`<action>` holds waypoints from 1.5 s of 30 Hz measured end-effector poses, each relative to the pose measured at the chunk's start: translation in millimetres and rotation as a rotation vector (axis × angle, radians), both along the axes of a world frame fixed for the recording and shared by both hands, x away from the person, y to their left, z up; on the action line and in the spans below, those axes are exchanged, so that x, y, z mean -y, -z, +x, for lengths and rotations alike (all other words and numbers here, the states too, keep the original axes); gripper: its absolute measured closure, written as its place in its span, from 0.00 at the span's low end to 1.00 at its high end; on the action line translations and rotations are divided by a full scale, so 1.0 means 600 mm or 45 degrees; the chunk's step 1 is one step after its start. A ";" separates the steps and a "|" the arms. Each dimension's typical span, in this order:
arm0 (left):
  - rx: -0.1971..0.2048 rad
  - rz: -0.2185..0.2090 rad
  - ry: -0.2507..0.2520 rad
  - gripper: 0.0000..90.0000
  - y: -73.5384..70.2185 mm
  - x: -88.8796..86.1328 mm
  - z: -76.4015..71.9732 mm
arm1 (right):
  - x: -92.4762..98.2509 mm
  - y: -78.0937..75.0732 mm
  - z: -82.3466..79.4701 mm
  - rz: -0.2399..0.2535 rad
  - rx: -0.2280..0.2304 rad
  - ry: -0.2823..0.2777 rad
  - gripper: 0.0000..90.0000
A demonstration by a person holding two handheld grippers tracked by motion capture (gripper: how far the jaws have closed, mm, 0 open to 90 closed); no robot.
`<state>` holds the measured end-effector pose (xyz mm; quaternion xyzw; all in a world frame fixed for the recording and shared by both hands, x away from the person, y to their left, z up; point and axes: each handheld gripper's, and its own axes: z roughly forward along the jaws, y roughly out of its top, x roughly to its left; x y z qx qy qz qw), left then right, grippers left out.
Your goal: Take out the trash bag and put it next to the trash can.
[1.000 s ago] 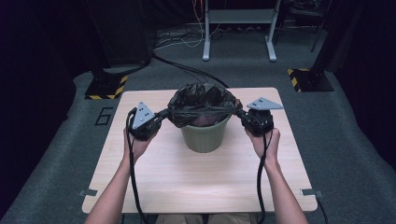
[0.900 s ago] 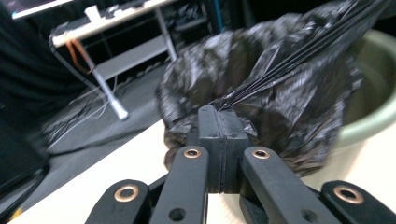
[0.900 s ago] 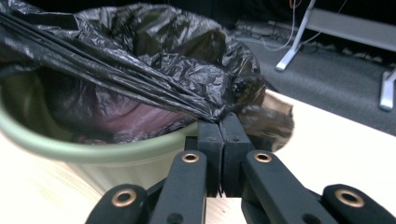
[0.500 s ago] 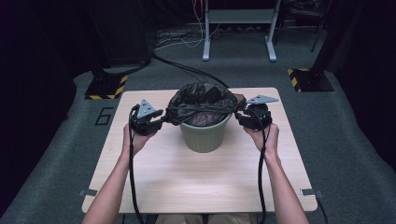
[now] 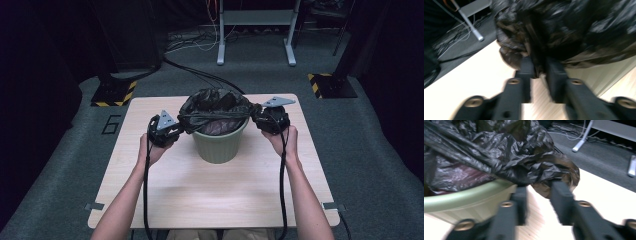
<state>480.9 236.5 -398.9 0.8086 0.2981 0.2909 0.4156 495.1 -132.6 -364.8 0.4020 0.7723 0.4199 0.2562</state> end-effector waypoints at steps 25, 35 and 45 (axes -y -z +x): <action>0.065 -0.185 0.021 1.00 -0.130 0.003 0.032 | 0.002 -0.096 0.000 0.315 -0.035 -0.052 1.00; 0.024 -0.202 0.082 1.00 -0.150 0.047 0.052 | -0.026 -0.111 0.003 0.387 -0.057 -0.146 1.00; -0.037 -0.179 0.145 1.00 -0.171 0.109 0.079 | -0.084 -0.102 0.011 0.432 -0.123 -0.290 0.90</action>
